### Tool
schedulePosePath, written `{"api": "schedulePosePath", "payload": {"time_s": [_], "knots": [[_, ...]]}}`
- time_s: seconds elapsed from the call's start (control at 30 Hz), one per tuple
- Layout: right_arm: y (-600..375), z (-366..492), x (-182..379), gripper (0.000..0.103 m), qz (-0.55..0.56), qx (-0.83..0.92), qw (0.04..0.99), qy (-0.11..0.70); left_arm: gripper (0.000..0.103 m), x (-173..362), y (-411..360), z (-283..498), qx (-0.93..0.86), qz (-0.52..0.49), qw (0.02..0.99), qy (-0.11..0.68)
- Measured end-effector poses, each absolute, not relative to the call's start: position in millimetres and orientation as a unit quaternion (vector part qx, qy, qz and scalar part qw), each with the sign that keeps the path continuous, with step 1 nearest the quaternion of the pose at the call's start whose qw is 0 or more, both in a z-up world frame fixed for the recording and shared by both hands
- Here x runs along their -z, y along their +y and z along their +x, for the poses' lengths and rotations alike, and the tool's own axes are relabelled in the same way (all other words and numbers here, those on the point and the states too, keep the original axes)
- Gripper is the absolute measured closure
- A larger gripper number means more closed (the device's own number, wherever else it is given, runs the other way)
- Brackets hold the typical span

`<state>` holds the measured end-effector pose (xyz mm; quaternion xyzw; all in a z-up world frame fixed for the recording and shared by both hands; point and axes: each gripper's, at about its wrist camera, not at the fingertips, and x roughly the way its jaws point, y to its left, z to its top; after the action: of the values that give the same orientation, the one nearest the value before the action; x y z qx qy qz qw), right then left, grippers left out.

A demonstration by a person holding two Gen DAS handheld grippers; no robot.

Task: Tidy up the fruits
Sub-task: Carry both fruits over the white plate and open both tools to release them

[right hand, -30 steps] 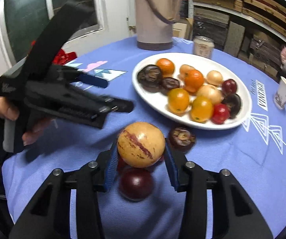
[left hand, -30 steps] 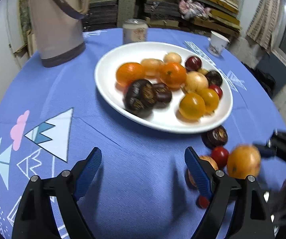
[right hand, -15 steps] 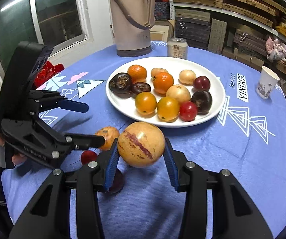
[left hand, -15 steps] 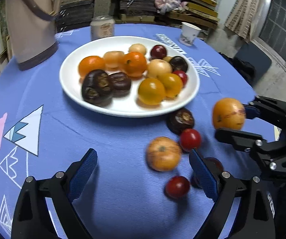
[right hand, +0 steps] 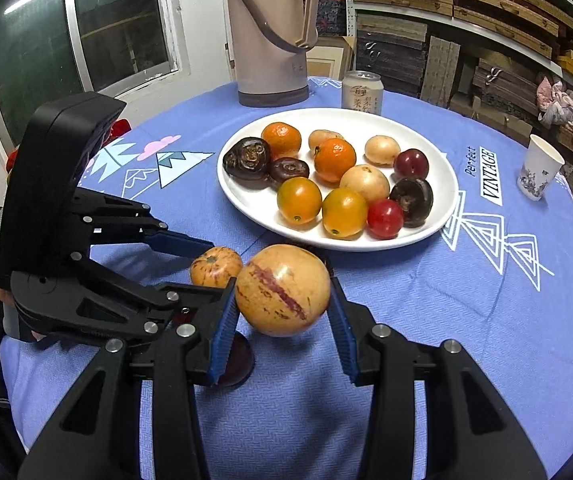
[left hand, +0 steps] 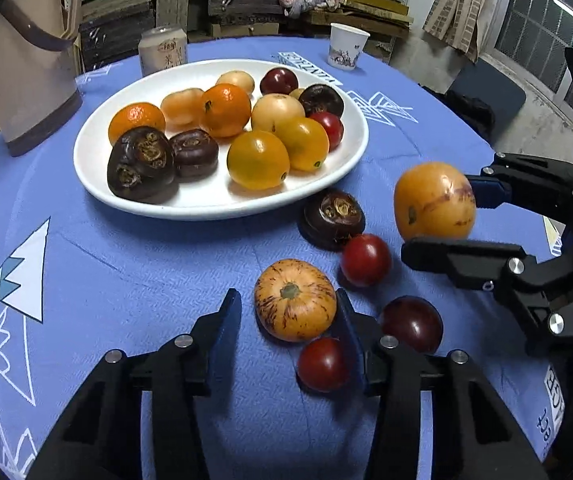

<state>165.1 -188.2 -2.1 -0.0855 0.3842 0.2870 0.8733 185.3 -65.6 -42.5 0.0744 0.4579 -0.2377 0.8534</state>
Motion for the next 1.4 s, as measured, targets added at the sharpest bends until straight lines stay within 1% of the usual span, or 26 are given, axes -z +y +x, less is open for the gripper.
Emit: {"api": "schedulePosePath", "payload": {"time_s": [0.07, 0.27, 0.8, 0.93, 1.07, 1.2, 1.23, 1.3, 1.37, 1.4], "knots": [[-187.6, 165.1, 2.0, 0.060, -0.086, -0.287, 0.873, 0.384, 0.063, 41.3, -69.9, 181.3, 0.243, 0.086, 0.857, 0.447], [-190.3, 167.1, 1.7, 0.060, -0.082, -0.280, 0.876, 0.383, 0.063, 35.7, -70.8, 176.9, 0.245, 0.088, 0.863, 0.433], [-193.7, 171.5, -3.1, 0.060, -0.068, -0.272, 0.884, 0.373, 0.063, -6.7, -26.5, 191.2, 0.206, -0.016, 0.901, 0.381], [-198.5, 188.5, -16.4, 0.060, -0.032, -0.251, 0.898, 0.359, 0.063, -10.5, -23.9, 205.7, 0.186, -0.026, 0.910, 0.371], [-197.2, 209.6, -25.0, 0.060, -0.023, -0.221, 0.907, 0.356, 0.063, -4.3, -16.5, 227.1, 0.177, -0.071, 0.898, 0.396], [-188.0, 236.0, -27.6, 0.060, -0.021, -0.199, 0.913, 0.356, 0.063, -2.3, -16.5, 236.4, 0.152, -0.069, 0.907, 0.388], [-185.6, 241.6, -27.3, 0.060, -0.019, -0.196, 0.914, 0.355, 0.059, -2.2, -13.7, 237.7, 0.151, -0.081, 0.906, 0.386], [-182.8, 253.4, -26.4, 0.060, -0.010, -0.192, 0.914, 0.358, 0.046, -5.0, -6.8, 235.9, 0.154, -0.108, 0.906, 0.378], [-178.1, 266.3, -23.9, 0.059, 0.004, -0.192, 0.911, 0.366, 0.034, -11.0, -3.1, 232.3, 0.144, -0.113, 0.912, 0.366], [-175.0, 271.7, -22.6, 0.058, 0.009, -0.192, 0.910, 0.367, 0.033, -14.4, 0.1, 229.4, 0.141, -0.117, 0.916, 0.357]]}}
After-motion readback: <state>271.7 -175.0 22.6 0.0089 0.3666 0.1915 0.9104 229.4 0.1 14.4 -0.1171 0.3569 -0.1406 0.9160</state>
